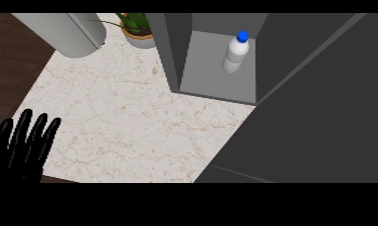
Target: Pick up the bottled water, place it into the cabinet and close the cabinet
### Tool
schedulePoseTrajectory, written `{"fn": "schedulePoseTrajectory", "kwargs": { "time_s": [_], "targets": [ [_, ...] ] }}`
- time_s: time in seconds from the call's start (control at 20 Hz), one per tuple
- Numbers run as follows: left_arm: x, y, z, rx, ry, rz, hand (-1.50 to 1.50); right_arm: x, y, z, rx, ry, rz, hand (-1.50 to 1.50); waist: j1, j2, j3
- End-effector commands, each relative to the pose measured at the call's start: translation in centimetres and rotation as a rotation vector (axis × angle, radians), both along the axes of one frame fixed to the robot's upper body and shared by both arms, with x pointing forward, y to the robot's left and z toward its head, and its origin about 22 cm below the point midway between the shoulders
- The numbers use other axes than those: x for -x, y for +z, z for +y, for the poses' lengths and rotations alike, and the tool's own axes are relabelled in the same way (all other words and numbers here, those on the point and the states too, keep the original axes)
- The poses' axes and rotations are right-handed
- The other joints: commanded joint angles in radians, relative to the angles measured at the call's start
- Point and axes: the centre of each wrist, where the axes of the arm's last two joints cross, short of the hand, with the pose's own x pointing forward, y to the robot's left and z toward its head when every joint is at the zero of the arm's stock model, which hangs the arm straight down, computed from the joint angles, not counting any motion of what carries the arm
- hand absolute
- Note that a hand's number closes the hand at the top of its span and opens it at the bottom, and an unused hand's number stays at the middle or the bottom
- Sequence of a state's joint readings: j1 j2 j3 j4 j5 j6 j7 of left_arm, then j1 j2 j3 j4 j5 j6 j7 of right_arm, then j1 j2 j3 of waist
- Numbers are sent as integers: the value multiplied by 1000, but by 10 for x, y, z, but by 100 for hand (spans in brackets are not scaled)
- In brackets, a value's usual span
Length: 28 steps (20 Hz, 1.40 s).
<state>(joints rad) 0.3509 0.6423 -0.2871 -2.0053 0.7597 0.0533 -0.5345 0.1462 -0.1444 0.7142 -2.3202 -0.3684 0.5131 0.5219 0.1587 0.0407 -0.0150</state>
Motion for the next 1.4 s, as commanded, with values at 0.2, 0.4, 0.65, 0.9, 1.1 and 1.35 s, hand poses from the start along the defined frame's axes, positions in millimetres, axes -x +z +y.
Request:
{"fn": "schedulePoseTrajectory", "kwargs": {
  "time_s": [0.2, 0.4, 0.65, 0.9, 1.1, 1.35],
  "targets": [
    [3, -5, 10, -1, 44, 15, -150, -29, -11, -3, -141, -395, 163, 150, -51, -1, 3],
    [5, -4, 10, 1, 44, 18, -150, -36, -16, -11, -164, -501, 196, 150, -53, 0, 4],
    [7, -4, 8, 9, 14, 20, -150, -69, -22, -16, -167, -624, 221, 150, -15, 1, 6],
    [1, -2, 5, 12, -6, 11, -150, -122, -11, 6, -188, -727, 236, 150, -12, -4, 10],
    [-3, -7, 4, 27, -4, 21, -150, -169, 6, 30, -170, -766, 277, 150, -28, -7, 12],
    [4, -9, 11, 24, -8, 53, -150, -219, 25, 59, -161, -824, 302, 150, -22, -16, 13]
  ]
}}
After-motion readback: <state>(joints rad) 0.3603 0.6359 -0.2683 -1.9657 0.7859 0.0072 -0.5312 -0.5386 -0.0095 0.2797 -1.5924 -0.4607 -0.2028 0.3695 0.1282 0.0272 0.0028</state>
